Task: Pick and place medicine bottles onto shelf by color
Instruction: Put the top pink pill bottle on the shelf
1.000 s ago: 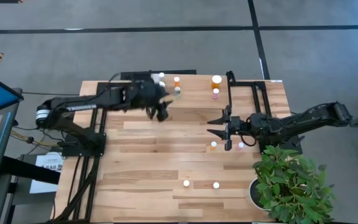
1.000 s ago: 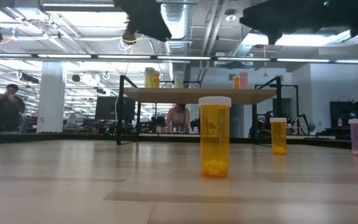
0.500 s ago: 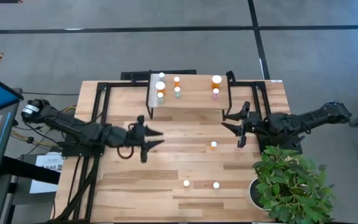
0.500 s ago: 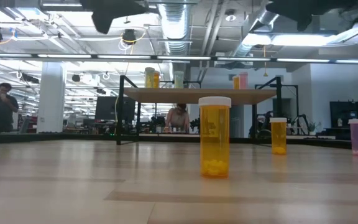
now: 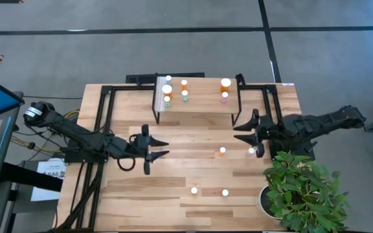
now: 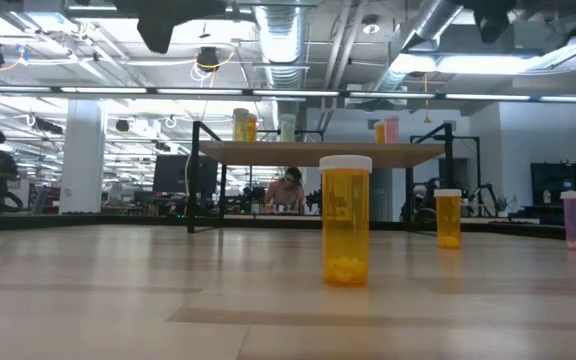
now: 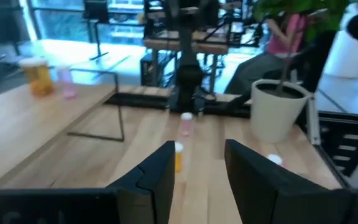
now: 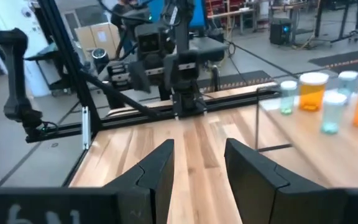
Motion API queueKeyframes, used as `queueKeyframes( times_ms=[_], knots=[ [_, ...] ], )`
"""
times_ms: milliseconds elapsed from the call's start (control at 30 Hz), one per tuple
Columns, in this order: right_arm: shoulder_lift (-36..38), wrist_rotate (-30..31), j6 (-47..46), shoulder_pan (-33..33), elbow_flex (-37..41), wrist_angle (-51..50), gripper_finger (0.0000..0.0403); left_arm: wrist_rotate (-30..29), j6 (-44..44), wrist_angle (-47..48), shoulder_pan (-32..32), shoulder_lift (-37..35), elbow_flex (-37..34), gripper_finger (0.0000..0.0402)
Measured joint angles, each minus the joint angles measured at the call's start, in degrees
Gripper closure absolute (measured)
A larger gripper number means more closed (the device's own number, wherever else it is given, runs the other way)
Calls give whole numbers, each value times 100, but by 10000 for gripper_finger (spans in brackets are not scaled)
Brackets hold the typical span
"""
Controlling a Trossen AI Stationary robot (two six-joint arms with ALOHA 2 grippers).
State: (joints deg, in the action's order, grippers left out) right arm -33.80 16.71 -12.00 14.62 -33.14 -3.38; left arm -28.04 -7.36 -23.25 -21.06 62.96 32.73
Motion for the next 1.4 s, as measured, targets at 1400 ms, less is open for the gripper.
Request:
queueKeyframes(
  times_ms=[1400],
  knots=[
    [-933, 37, -3573, -316, -718, -6242, 189, 220, 362, 97, 269, 2, 0, 274]
  ],
)
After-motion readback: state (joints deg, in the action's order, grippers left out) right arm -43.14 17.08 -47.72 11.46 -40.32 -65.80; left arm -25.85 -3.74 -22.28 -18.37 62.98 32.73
